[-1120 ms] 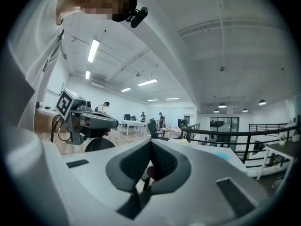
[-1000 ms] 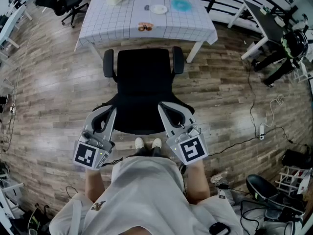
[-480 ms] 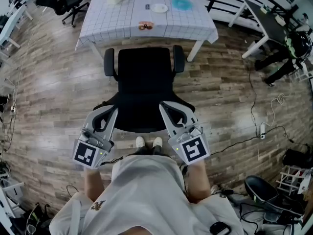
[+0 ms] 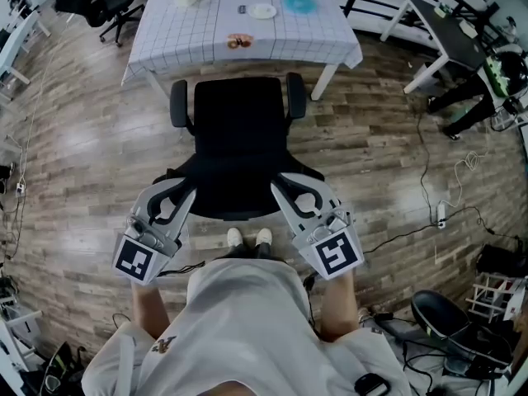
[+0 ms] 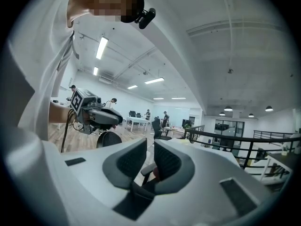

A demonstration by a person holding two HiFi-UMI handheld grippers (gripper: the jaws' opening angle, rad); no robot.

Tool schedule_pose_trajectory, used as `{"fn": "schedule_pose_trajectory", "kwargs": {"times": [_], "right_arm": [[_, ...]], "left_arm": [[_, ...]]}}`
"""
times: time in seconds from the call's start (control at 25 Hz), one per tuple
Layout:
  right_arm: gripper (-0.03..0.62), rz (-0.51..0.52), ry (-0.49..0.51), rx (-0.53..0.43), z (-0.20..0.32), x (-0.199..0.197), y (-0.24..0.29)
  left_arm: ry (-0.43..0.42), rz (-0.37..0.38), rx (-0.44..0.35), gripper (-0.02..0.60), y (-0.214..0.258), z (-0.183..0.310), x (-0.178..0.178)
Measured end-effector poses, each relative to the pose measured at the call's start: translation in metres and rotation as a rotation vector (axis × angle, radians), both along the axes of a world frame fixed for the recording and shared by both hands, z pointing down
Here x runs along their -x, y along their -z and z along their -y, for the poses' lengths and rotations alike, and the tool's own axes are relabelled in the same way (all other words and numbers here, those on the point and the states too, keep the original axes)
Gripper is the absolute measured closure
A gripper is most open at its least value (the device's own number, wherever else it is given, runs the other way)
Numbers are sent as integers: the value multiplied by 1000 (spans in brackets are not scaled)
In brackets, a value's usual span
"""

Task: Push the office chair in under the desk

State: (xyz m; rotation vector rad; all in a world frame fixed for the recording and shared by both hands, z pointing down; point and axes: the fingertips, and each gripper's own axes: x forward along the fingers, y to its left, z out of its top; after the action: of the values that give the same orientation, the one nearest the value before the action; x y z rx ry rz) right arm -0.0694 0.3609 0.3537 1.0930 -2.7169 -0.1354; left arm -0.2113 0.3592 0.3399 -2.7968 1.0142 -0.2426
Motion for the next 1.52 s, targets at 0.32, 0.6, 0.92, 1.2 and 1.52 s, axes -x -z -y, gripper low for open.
{"fn": "schedule_pose_trajectory", "kwargs": {"times": [0.32,0.6,0.92,1.2,1.52], "right_arm": [[437,-41,117,-46,-19,10,2],[382,-93,220,-35,-32,19,-7],[348,-155,280,-11,-37,25,-18],[301,-219,326,-5,-39,31,-30],[290,-286,352,8,-35,36,-46]], "left_arm": [[-115,91,-4,441,-7,-17,-8],[-212,173,43,339,-20,-29,-10],[-252,231,74,286,-33,-34,-18],[-247,301,81,245,-49,-31,-21],[-256,322,73,244,-57,-28,-23]]}}
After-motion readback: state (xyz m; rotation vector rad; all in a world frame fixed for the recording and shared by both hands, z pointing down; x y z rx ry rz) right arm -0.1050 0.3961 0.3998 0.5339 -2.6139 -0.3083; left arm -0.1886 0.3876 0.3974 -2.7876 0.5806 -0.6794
